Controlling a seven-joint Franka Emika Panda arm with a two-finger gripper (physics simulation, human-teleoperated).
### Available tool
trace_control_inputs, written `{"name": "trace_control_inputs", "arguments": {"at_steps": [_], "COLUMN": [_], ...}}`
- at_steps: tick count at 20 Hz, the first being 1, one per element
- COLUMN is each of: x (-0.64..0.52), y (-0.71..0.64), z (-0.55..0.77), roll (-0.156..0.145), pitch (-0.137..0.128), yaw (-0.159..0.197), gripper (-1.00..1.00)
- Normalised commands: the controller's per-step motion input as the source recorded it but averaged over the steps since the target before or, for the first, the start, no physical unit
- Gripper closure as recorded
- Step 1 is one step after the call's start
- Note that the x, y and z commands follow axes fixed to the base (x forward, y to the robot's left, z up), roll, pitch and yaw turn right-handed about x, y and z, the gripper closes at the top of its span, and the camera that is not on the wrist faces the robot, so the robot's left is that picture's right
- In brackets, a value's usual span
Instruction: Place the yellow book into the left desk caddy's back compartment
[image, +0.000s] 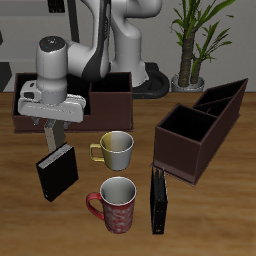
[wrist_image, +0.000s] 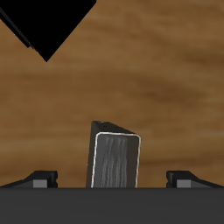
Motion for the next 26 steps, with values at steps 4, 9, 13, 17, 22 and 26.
{"name": "trace_control_inputs", "arguments": {"at_steps": [4, 9, 13, 17, 22, 26], "x": [0.05, 0.04, 0.07, 0.12, -0.02, -0.09], "y": [-0.03, 0.00, 0.07, 0.19, 0.24, 0.36], "z": [-0.14, 0.08, 0.31, 0.67, 0.61, 0.54], "roll": [-0.020, 0.008, -0.031, 0.007, 0.001, 0.067], "pitch": [0.004, -0.005, -0.030, -0.061, -0.039, -0.036], "yaw": [0.020, -0.042, -0.013, -0.018, -0.002, 0.059], "gripper": [1.00, 1.00, 1.00, 1.00, 1.00, 1.00]}}
